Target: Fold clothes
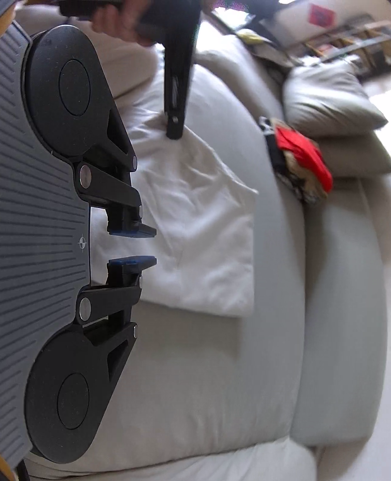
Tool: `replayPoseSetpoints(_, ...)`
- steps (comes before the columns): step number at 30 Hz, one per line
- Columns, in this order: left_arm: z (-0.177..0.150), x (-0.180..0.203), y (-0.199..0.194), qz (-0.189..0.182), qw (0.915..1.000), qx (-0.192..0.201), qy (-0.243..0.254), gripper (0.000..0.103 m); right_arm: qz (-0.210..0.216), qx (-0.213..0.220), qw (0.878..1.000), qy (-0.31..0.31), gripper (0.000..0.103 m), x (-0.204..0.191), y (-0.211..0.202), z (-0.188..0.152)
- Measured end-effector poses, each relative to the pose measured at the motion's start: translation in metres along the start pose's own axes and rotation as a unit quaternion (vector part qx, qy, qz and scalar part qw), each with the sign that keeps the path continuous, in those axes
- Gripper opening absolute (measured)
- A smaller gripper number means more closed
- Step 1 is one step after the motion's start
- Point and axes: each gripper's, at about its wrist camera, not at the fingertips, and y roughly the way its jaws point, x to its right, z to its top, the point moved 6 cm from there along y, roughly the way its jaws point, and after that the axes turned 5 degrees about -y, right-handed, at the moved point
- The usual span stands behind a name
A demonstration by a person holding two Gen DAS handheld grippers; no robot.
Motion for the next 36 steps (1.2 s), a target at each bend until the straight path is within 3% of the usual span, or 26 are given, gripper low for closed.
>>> replayPoseSetpoints(3, -0.003, -0.004, 0.015, 0.024, 0.9994, -0.023, 0.002, 0.005, -0.005, -0.050, 0.997, -0.052, 0.019, -0.006, 0.010, -0.019)
replayPoseSetpoints(5, -0.004, -0.012, 0.015, 0.037, 0.9988, -0.031, -0.003, 0.006, 0.000, -0.057, 0.996, -0.067, 0.015, -0.007, 0.018, -0.025)
replayPoseSetpoints(9, -0.012, -0.037, 0.013, 0.095, 0.9938, -0.057, -0.006, 0.004, 0.026, -0.063, 0.997, -0.032, 0.016, 0.007, 0.002, -0.017)
replayPoseSetpoints(11, -0.014, -0.045, 0.002, 0.080, 0.9947, -0.057, -0.029, 0.005, 0.049, -0.031, 0.998, 0.001, 0.021, 0.015, -0.007, -0.004)
replayPoseSetpoints(15, 0.004, -0.026, -0.032, 0.009, 0.9994, 0.015, -0.028, 0.007, 0.045, 0.027, 0.998, 0.044, 0.022, 0.036, -0.008, 0.029)
replayPoseSetpoints(19, 0.033, 0.012, -0.031, -0.071, 0.9960, 0.054, -0.001, 0.014, 0.054, 0.034, 0.994, 0.092, 0.021, 0.053, 0.032, 0.057)
replayPoseSetpoints(22, 0.048, 0.031, 0.001, -0.064, 0.9966, 0.050, 0.016, 0.012, 0.080, 0.014, 0.992, 0.096, 0.021, 0.052, 0.075, 0.068)
replayPoseSetpoints(25, 0.051, 0.023, 0.034, -0.013, 0.9994, 0.028, 0.015, 0.007, 0.140, -0.030, 0.986, 0.082, 0.021, 0.047, 0.115, 0.067)
replayPoseSetpoints(27, 0.045, 0.007, 0.046, 0.012, 0.9999, 0.011, -0.001, 0.004, 0.129, -0.039, 0.987, 0.092, 0.009, 0.061, 0.134, 0.063)
replayPoseSetpoints(29, 0.042, -0.006, 0.048, 0.002, 0.9998, 0.014, -0.017, 0.009, 0.070, -0.011, 0.989, 0.130, 0.000, 0.091, 0.143, 0.064)
replayPoseSetpoints(31, 0.043, -0.013, 0.047, -0.006, 0.9994, 0.017, -0.028, 0.009, 0.007, 0.021, 0.981, 0.195, 0.003, 0.125, 0.143, 0.065)
replayPoseSetpoints(32, 0.044, -0.015, 0.047, -0.008, 0.9993, 0.017, -0.034, 0.009, -0.022, 0.029, 0.977, 0.208, 0.010, 0.134, 0.141, 0.068)
replayPoseSetpoints(33, 0.046, -0.017, 0.048, -0.009, 0.9990, 0.016, -0.040, 0.010, -0.050, 0.036, 0.973, 0.221, 0.010, 0.143, 0.139, 0.070)
replayPoseSetpoints(36, 0.046, -0.018, 0.049, -0.015, 0.9986, 0.015, -0.049, 0.010, -0.003, 0.072, 0.971, 0.226, 0.010, 0.132, 0.130, 0.081)
